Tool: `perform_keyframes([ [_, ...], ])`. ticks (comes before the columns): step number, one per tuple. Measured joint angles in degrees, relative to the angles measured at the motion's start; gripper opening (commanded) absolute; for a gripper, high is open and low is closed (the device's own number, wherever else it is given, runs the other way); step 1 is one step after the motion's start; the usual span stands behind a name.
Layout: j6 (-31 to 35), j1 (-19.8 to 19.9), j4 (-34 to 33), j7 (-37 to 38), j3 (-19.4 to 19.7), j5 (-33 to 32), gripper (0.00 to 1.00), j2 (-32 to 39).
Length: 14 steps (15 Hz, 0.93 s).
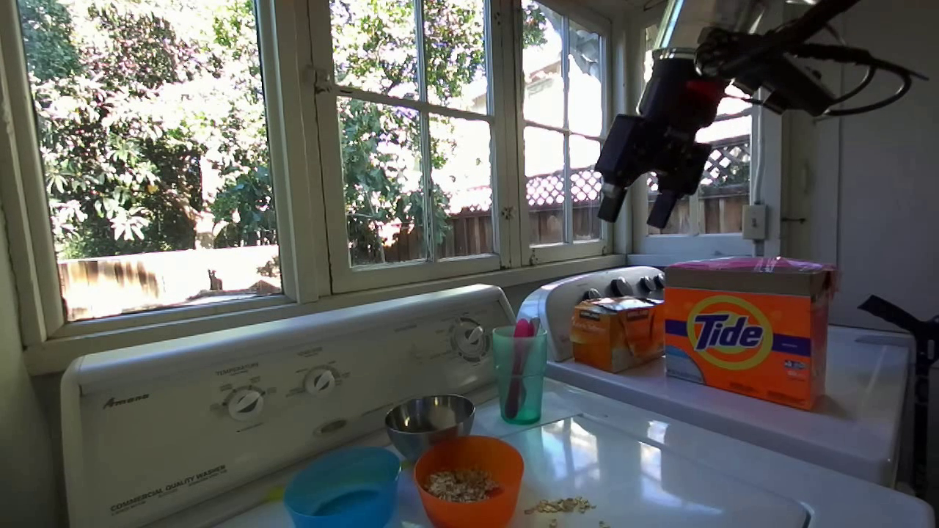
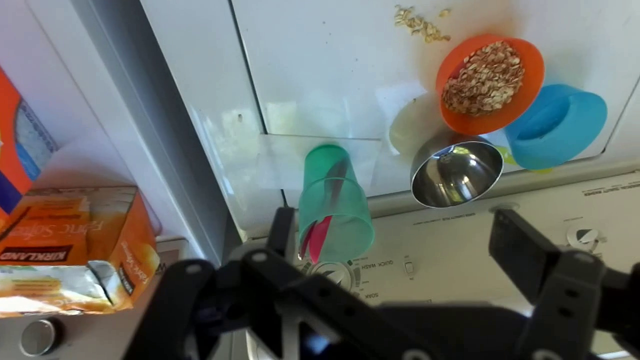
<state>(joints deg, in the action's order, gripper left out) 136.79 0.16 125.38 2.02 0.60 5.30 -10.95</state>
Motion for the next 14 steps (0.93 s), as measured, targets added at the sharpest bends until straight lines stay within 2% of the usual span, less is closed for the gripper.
perform_keyframes([
  [4, -0.9, 0.0, -4.4, -3.2, 0.5, 0.7, 1.0, 4.7],
  [14, -1.3, -0.1, -5.0, -3.3, 0.5, 0.7, 1.0, 4.9],
])
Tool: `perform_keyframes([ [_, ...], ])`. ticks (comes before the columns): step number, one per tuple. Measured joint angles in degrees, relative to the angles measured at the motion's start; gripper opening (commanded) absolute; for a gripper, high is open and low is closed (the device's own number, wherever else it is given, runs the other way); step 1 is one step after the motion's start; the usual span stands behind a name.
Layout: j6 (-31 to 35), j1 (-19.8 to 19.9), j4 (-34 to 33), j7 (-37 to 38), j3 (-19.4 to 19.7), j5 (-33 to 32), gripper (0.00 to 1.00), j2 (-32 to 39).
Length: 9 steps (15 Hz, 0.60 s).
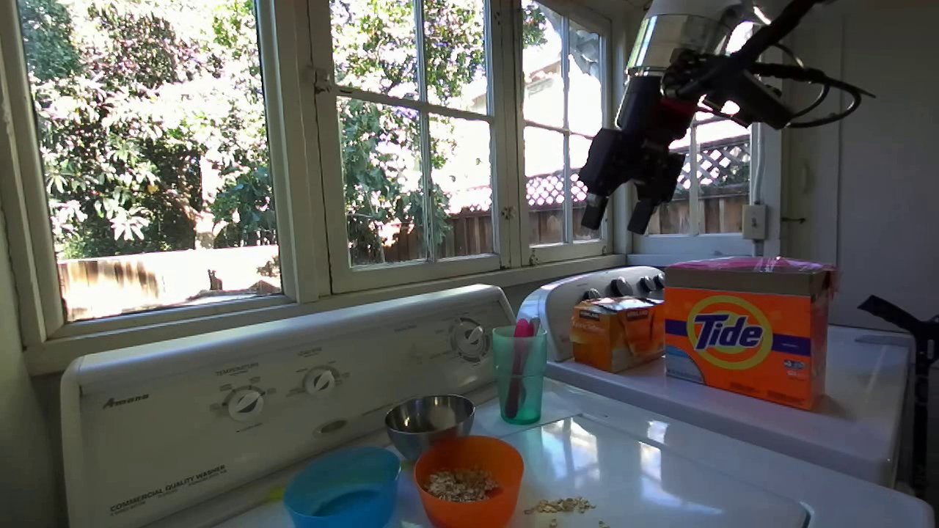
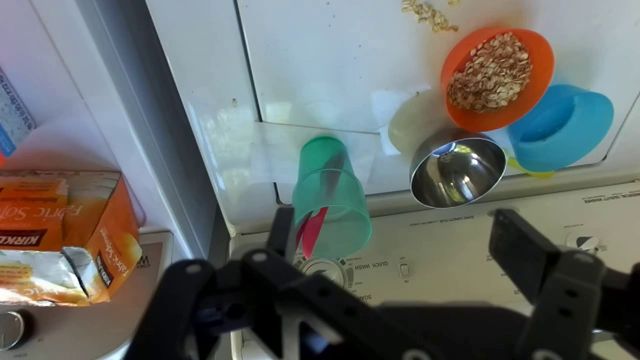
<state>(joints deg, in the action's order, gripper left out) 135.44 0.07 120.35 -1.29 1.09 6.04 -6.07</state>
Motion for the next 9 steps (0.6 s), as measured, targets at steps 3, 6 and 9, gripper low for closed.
perform_keyframes([
  [3, 0.3, 0.0, 0.0, 0.0, -0.1, -0.3, 1.0, 0.0],
  [6, 2.3, 0.0, -0.7, -2.5, -0.2, -1.2, 1.0, 0.7],
  [9, 4.2, 0.5, -3.2, -6.5, 0.6, -1.2, 1.0, 3.5],
])
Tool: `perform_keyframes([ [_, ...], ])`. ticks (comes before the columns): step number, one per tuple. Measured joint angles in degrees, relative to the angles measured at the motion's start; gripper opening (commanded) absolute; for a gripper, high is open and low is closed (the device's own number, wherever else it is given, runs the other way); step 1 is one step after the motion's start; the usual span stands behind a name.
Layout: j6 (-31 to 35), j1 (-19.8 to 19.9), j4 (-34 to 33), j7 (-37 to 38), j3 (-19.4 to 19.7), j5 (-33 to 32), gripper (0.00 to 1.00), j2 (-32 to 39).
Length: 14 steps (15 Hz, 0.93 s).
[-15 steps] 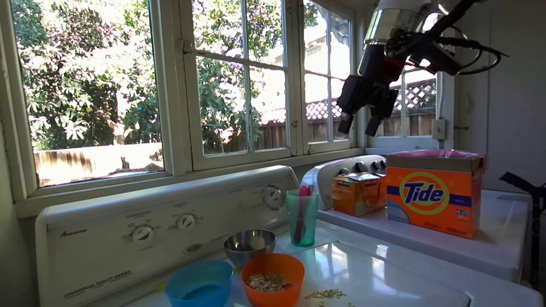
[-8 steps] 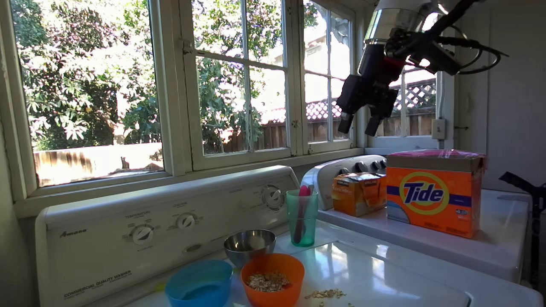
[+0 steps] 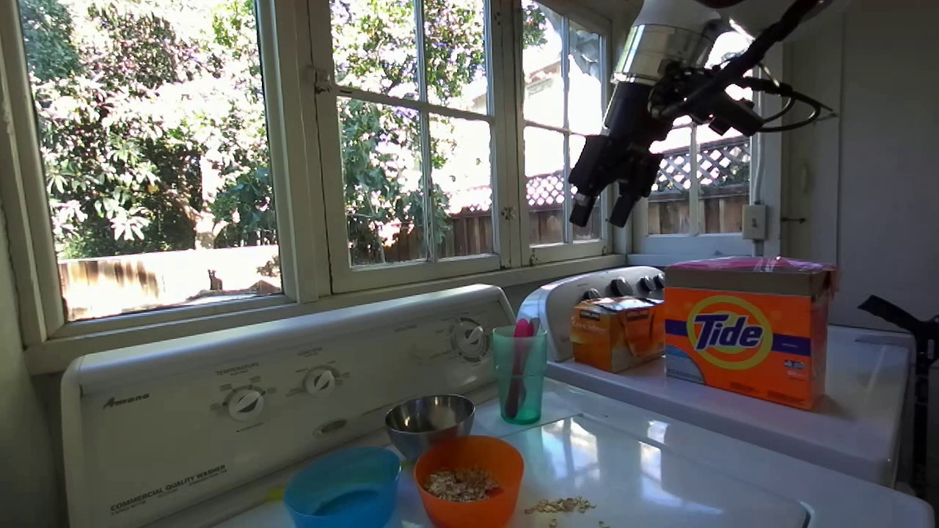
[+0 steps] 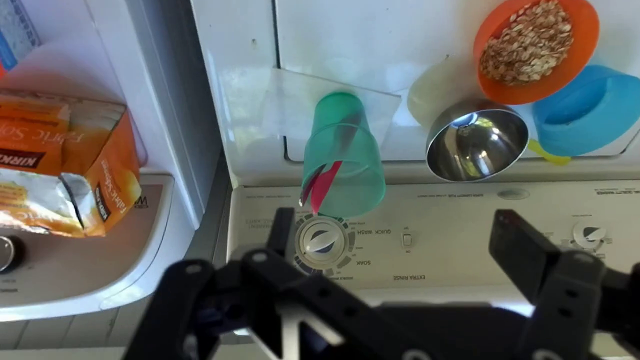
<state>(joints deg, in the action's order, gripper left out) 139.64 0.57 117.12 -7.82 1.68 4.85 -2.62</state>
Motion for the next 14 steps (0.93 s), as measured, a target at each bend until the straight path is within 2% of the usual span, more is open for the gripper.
perform_keyframes([
  [5, 2.9, 2.7, -6.4, -6.4, 2.3, 0.8, 1.0, 7.2],
  [8, 3.0, 5.5, -12.1, -10.4, 2.8, 4.0, 1.0, 12.7],
  [12, 0.2, 9.8, -20.1, -20.3, 0.5, 12.8, 1.0, 20.0],
  [14, -2.7, 12.0, -23.6, -23.2, -1.0, 15.7, 0.97, 22.8],
])
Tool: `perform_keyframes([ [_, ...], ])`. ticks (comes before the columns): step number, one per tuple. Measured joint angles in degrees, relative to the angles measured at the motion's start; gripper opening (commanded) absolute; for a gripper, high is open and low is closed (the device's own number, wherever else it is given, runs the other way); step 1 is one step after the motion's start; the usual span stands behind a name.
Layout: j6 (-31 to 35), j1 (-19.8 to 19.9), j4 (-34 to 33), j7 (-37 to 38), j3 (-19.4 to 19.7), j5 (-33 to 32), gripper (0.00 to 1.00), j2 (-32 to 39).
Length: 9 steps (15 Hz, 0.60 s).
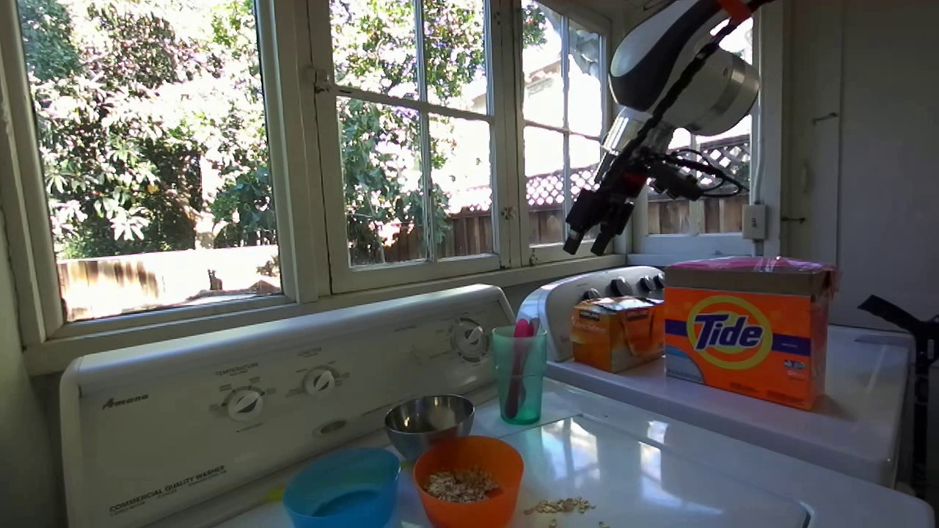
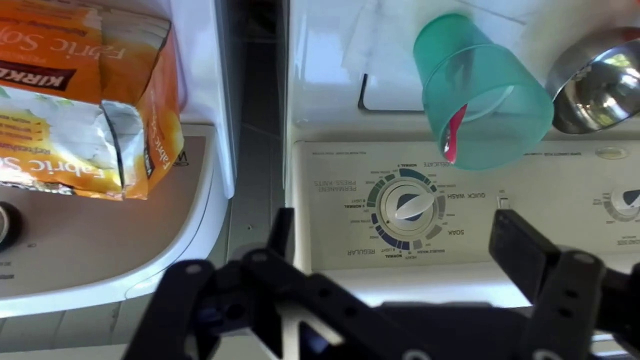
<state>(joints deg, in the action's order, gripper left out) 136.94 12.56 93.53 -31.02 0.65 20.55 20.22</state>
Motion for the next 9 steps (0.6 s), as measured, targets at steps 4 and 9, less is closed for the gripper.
perform_keyframes([
  [4, -5.9, 2.2, -4.5, -1.3, -1.8, 1.8, 0.98, 3.6],
  [9, -8.6, 1.5, -5.1, 1.9, -2.7, 1.5, 1.0, 4.7],
])
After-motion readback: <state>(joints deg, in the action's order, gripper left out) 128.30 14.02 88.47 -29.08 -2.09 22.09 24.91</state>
